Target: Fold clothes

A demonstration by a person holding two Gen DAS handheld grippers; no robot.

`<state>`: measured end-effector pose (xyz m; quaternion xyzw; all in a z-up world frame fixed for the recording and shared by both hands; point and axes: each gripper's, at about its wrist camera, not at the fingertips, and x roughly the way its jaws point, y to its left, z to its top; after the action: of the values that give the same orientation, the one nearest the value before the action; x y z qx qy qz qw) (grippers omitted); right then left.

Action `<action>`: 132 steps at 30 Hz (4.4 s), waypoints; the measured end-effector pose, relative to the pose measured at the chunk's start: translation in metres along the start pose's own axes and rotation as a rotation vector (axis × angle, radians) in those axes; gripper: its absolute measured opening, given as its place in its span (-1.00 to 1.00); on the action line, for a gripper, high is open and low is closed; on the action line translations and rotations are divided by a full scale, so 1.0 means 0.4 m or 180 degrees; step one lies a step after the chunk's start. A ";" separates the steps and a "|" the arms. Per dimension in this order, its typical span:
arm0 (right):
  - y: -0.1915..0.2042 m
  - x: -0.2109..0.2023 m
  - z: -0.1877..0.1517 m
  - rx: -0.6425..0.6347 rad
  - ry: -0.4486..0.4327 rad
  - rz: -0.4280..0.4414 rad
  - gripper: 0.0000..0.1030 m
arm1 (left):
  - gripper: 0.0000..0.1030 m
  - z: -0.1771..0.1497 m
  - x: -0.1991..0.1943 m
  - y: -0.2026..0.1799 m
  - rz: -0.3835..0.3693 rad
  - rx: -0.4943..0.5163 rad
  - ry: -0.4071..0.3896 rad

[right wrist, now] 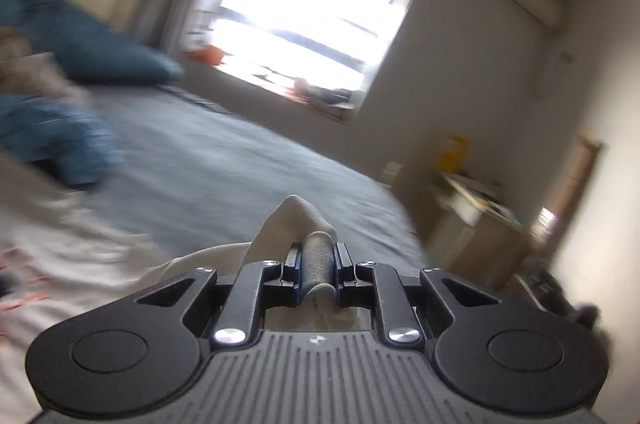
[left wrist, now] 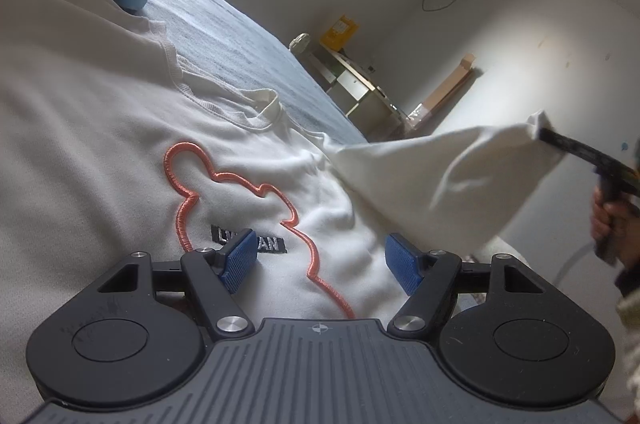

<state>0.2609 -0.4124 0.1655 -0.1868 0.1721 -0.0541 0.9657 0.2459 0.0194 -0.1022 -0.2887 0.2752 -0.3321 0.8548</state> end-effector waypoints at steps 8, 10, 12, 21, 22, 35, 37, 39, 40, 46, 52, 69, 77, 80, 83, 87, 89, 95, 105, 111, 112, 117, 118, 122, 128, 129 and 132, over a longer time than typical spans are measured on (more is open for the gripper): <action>-0.290 0.299 -0.165 0.0799 0.0646 -0.0725 -0.67 | 0.42 -0.003 0.001 0.001 -0.0016 0.0012 -0.0003; -0.308 0.350 -0.216 0.0818 0.0818 -0.0783 -0.68 | 0.43 -0.002 0.002 0.001 -0.0023 0.0014 -0.0003; -0.309 0.367 -0.247 0.0861 0.0926 -0.0796 -0.68 | 0.43 -0.002 0.003 0.002 -0.0033 0.0012 -0.0004; -0.313 0.264 -0.152 0.1025 0.0900 -0.0614 -0.67 | 0.44 0.000 0.008 0.003 -0.0041 0.0002 -0.0005; -0.311 0.245 -0.138 0.1007 0.0887 -0.0595 -0.67 | 0.44 0.000 0.009 0.003 -0.0040 0.0002 -0.0005; -0.381 0.195 -0.283 0.1517 0.1552 -0.0741 -0.26 | 0.46 0.002 0.014 0.002 -0.0046 -0.0003 -0.0003; -0.408 0.152 -0.292 0.1921 0.1448 -0.0627 -0.25 | 0.46 0.003 0.014 0.002 -0.0047 -0.0002 -0.0003; -0.430 0.104 -0.301 0.2384 0.1322 -0.0487 -0.19 | 0.46 0.003 0.014 0.002 -0.0049 -0.0001 -0.0002; -0.441 0.080 -0.306 0.2617 0.1256 -0.0411 -0.17 | 0.46 0.003 0.015 0.002 -0.0049 -0.0001 -0.0001; -0.435 0.001 -0.408 0.3801 0.1220 0.0191 0.10 | 0.47 0.004 0.015 0.003 -0.0053 0.0001 0.0001; -0.449 0.051 -0.477 0.4234 0.1223 0.0173 0.09 | 0.47 0.004 0.014 0.003 -0.0060 0.0001 0.0001; -0.176 0.104 -0.282 0.1435 0.0453 -0.0058 -0.62 | 0.49 0.001 0.010 0.005 -0.0080 -0.0003 -0.0002; 0.285 0.060 -0.372 -0.2128 0.0803 0.0598 -0.61 | 0.50 0.001 0.011 0.005 -0.0090 -0.0010 -0.0003; 0.293 0.034 -0.385 -0.2048 0.0832 0.0744 -0.49 | 0.50 0.002 0.012 0.005 -0.0093 -0.0010 -0.0003; 0.277 -0.007 -0.375 -0.1939 0.0767 0.0961 -0.24 | 0.51 0.003 0.013 0.005 -0.0093 -0.0007 -0.0001; 0.256 -0.060 -0.370 -0.1671 0.0680 0.1238 -0.01 | 0.51 0.003 0.014 0.004 -0.0092 -0.0006 0.0000; 0.239 -0.064 -0.359 -0.1371 0.0700 0.1205 0.06 | 0.51 0.003 0.014 0.004 -0.0093 -0.0006 0.0001; 0.190 -0.010 -0.359 -0.0659 0.0913 0.1033 0.07 | 0.51 0.004 0.013 0.004 -0.0097 -0.0008 -0.0001; 0.275 0.008 -0.373 -0.0960 0.0862 0.1021 -0.84 | 0.52 0.004 0.013 0.007 -0.0111 -0.0013 -0.0005; 0.008 -0.012 -0.218 0.0181 0.0248 0.0230 -0.84 | 0.52 0.004 0.013 0.007 -0.0112 -0.0011 -0.0004; -0.059 -0.010 -0.197 0.0459 0.0183 0.0071 -0.84 | 0.52 0.004 0.014 0.007 -0.0112 -0.0011 -0.0003; -0.391 -0.004 -0.224 0.1994 0.0004 -0.0594 -0.83 | 0.52 0.004 0.015 0.006 -0.0111 -0.0009 -0.0002; -0.445 -0.004 -0.244 0.2278 0.0002 -0.0692 -0.83 | 0.52 0.004 0.014 0.007 -0.0111 -0.0009 -0.0002; -0.563 0.008 -0.385 0.3029 0.0255 -0.0920 -0.83 | 0.53 0.004 0.016 0.006 -0.0110 -0.0006 0.0000; -0.628 0.038 -0.573 0.3922 0.0593 -0.1013 -0.83 | 0.53 0.005 0.016 0.007 -0.0113 -0.0006 0.0000; -0.632 0.039 -0.588 0.4034 0.0602 -0.1000 -0.83 | 0.53 0.005 0.017 0.007 -0.0113 -0.0007 0.0000; -0.628 0.028 -0.588 0.4121 0.0510 -0.0970 -0.83 | 0.53 0.006 0.018 0.007 -0.0119 -0.0011 -0.0001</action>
<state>0.1782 -0.7267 0.0526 0.4127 0.1479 -0.2959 0.8487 0.2531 0.0168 -0.1047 -0.2953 0.2701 -0.3475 0.8480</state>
